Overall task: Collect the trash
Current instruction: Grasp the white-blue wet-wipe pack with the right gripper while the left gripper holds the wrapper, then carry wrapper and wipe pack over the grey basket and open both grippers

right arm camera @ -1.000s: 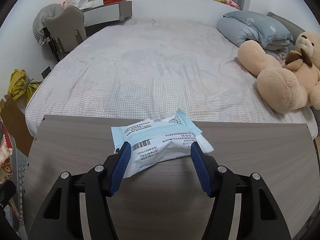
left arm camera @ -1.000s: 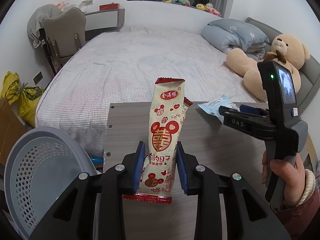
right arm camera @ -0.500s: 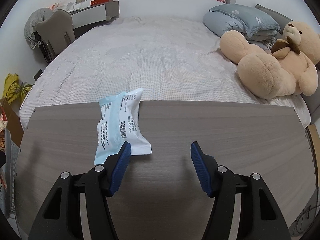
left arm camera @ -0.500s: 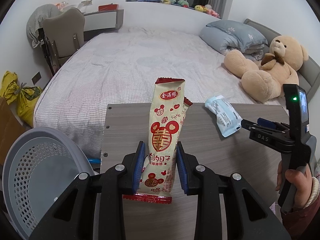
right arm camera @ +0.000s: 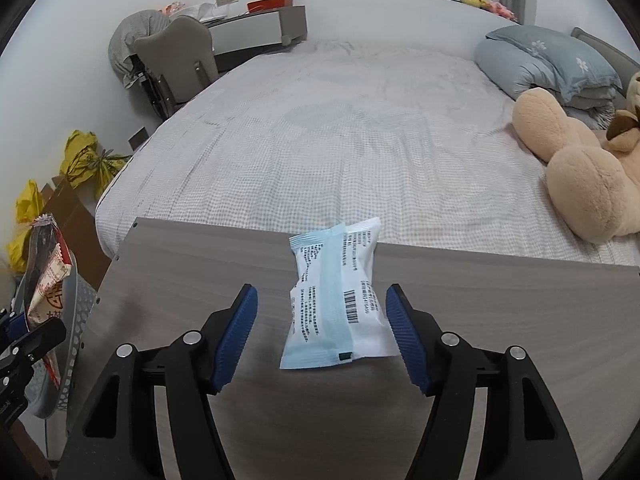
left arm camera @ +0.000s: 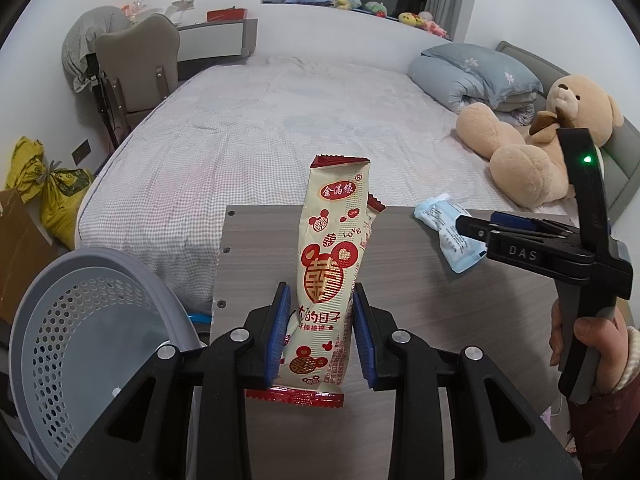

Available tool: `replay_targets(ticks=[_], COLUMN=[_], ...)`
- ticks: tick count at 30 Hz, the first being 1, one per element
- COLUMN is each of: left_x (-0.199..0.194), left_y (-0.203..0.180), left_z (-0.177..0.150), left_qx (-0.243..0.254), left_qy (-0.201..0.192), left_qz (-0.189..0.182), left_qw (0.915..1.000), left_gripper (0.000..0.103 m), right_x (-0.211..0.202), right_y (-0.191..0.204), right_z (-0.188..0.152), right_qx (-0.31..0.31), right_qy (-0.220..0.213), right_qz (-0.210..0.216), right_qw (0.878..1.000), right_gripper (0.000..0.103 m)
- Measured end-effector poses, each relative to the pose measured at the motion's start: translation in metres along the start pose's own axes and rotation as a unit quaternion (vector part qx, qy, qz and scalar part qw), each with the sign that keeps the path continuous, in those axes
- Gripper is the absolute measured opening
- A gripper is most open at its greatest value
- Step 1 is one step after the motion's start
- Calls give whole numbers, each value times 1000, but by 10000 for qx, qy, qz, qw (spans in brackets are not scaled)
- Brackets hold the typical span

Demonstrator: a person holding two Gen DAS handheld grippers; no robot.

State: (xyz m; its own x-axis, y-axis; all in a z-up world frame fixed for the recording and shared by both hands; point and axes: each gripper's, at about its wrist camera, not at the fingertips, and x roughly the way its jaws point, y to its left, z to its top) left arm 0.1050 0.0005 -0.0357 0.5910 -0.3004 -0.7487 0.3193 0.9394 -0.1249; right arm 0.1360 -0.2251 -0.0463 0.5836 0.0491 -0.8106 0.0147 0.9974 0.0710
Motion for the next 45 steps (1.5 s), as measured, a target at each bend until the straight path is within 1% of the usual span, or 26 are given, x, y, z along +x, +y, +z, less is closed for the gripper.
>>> replay_targets(ticks=[2,6,13,15,17,22,26,32,36,41,45], left_x=[1,4,5,5,6,6,2,-14,-26,-44,-55], left_y=[1,2,0,-1,-1,-2,3,19,33,58,79], left_z=[0,0,0,0,0,-1,-4,-9,-14,-22,-32], left_qx=[-33,-87,-64,-63,-65,-99,-156,-261,-317,-410,-545], left_qy=[28,88,129,131,134,139,103,-25,-137,-301,-346], left_qz=[36,55,90,91,97,110,148,298,435,693,880], left_qw=[10000,9999,9999,9999,9998,9998,9997,9992,9985,9963,9940], left_gripper=[30,30,30,31,31,30,30,31,31,31,31], right_x=[10,30,49,50,49,39,21,-17,-39,-59,-67], right_y=[3,0,-5,-7,-8,-9,-2,23,50,94,132], right_z=[3,6,3,1,0,-3,-8,-19,-27,-36,-40], right_qx=[-145,-210,-161,-118,-98,-9,14,19,-72,-284,-486], right_qy=[120,428,648,621,576,427,262,-54,-233,-372,-399], right_qz=[-18,-15,-141,-134,-117,-70,-2,255,467,749,1060], right_qw=[9998,9989,9977,9979,9982,9991,9997,9997,9986,9961,9924], right_gripper=[66,66,66,65,56,56,55,55,55,55,55])
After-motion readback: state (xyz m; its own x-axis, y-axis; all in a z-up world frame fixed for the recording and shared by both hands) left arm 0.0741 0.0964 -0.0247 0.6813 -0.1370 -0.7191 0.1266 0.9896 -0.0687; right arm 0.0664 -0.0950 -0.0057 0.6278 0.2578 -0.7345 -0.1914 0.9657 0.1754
